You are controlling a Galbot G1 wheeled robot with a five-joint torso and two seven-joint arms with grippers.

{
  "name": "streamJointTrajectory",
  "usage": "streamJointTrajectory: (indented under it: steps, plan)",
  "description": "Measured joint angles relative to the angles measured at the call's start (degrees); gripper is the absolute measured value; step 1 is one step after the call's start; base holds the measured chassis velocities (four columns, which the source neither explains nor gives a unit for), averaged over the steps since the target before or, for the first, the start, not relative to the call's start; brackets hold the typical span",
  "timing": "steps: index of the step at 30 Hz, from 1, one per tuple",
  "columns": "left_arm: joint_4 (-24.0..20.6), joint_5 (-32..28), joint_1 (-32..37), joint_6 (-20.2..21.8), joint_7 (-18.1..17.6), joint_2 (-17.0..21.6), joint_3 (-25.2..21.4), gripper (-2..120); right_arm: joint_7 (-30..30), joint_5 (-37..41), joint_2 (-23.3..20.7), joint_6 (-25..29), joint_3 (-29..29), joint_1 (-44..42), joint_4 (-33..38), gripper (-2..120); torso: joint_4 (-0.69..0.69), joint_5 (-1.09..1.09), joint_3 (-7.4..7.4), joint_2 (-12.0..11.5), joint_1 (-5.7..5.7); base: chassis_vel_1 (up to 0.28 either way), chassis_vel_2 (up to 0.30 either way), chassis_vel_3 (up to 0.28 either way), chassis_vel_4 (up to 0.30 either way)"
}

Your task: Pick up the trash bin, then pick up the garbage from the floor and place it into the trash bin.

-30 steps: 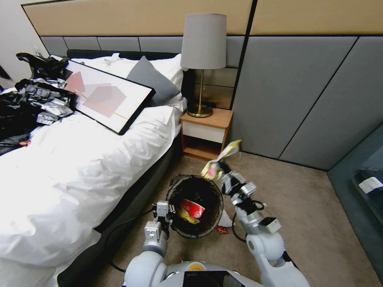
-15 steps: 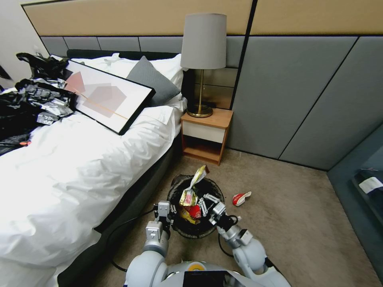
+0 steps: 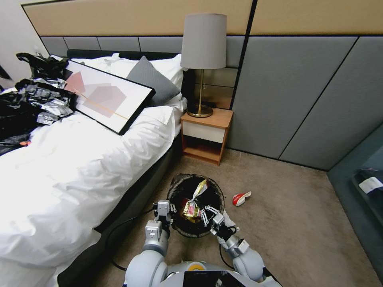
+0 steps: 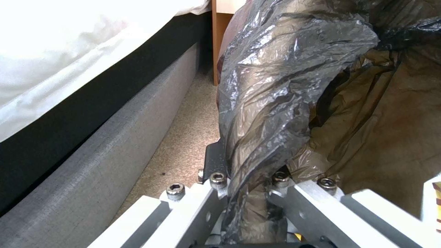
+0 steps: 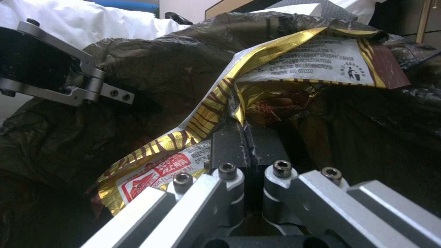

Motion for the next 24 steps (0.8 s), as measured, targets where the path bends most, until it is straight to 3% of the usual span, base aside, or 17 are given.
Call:
streamJointTrajectory:
  steps: [3,6,8,10,15,17,24]
  plan:
    - [-0.01,-0.01,-0.03,0.0,0.0,-0.07,0.02,0,0.04,-0.03,0.01,-0.07,0.23,-0.36,0.0,1,0.0,0.0,0.0,0.0,0.0,0.0,0.0,0.0,0.0]
    - [0.02,-0.02,-0.06,0.01,0.01,-0.12,0.2,0,0.12,-0.06,0.01,-0.07,0.49,-0.65,0.16,15,0.0,0.0,0.0,0.0,0.0,0.0,0.0,0.0,0.0]
    - [0.02,-0.01,-0.06,0.01,0.01,-0.13,0.21,0,0.13,-0.06,0.02,-0.08,0.51,-0.67,0.19,15,0.0,0.0,0.0,0.0,0.0,0.0,0.0,0.0,0.0]
    - [0.04,-0.02,-0.1,0.03,0.02,-0.14,0.24,0,0.22,-0.04,0.02,-0.15,0.62,-0.72,0.47,28,0.0,0.0,0.0,0.0,0.0,0.0,0.0,0.0,0.0]
    - [0.07,-0.02,-0.1,0.03,0.02,-0.14,0.21,0,0.42,-0.03,0.02,-0.24,0.7,-0.66,0.56,40,0.0,0.0,0.0,0.0,0.0,0.0,0.0,0.0,0.0]
    - [0.07,-0.01,-0.08,0.03,0.01,-0.13,0.18,0,0.5,-0.07,0.03,-0.28,0.79,-0.58,0.58,53,0.0,0.0,0.0,0.0,0.0,0.0,0.0,0.0,0.0]
    - [-0.12,-0.02,0.02,0.05,0.02,-0.11,0.05,0,0.56,-0.17,0.14,-0.28,0.81,-0.81,0.61,77,0.0,0.0,0.0,0.0,0.0,0.0,0.0,0.0,0.0]
